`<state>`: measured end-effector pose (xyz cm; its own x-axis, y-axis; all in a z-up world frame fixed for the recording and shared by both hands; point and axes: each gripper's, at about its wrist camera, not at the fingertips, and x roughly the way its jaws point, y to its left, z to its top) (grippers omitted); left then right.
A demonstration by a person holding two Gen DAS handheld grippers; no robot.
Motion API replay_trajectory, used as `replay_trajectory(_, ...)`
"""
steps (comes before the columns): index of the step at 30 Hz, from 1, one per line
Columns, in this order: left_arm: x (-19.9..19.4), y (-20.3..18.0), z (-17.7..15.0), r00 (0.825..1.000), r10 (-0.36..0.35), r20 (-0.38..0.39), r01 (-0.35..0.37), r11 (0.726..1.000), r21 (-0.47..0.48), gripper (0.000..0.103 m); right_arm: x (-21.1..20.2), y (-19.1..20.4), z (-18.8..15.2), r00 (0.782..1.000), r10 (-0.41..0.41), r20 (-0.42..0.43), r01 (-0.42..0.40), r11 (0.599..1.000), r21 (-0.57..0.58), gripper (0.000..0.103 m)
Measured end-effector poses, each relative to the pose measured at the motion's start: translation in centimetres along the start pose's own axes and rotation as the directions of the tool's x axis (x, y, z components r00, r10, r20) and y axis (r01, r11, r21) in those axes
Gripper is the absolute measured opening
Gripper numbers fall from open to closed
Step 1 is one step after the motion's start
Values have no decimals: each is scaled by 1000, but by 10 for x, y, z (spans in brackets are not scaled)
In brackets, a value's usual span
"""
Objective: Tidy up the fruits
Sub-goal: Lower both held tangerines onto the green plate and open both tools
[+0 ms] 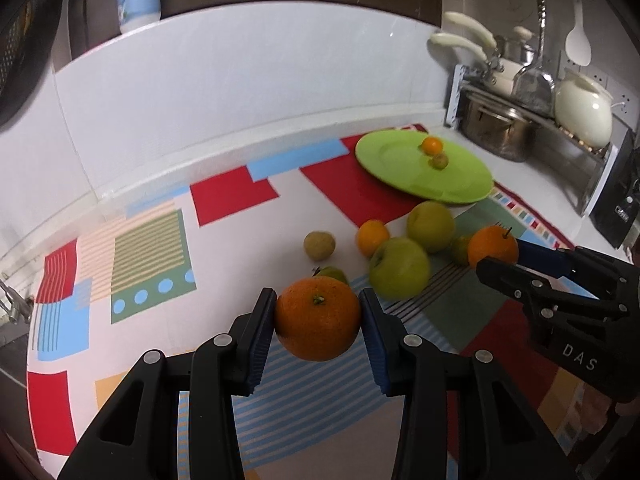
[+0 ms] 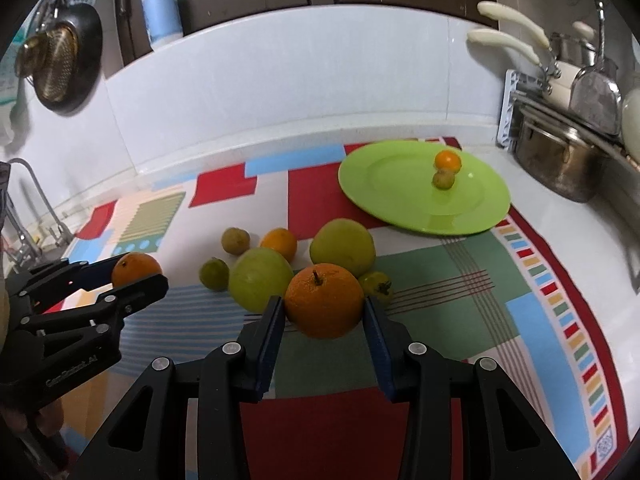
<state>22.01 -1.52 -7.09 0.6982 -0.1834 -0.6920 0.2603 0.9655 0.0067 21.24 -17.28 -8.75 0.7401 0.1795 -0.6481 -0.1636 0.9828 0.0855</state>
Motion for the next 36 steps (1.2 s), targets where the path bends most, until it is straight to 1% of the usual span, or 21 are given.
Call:
replay_trajectory(10,-21,-26,31,995,-38,93,34,998,44,42,-35,-17,17,996,-19,82,18,1000,6,41)
replay_trajectory(18,-21,-45,64,988,-76,137,68,996,66,42,-52,-39,42,985,-60,160,59,998,10,41)
replay_trajectory(21,-17,-52,79,985,-89,150,78,994,76,42,-53,-50,56,980,-77,186,76,997,12,41)
replay_trajectory(28,-1,-71,115,979,-112,170,94,990,109,41,-50,-72,81,972,-97,214,94,995,27,41)
replay_trajectory(36,35,-89,154,979,-144,141,129,985,113,41,-25,-99,111,974,-110,198,106,994,33,41)
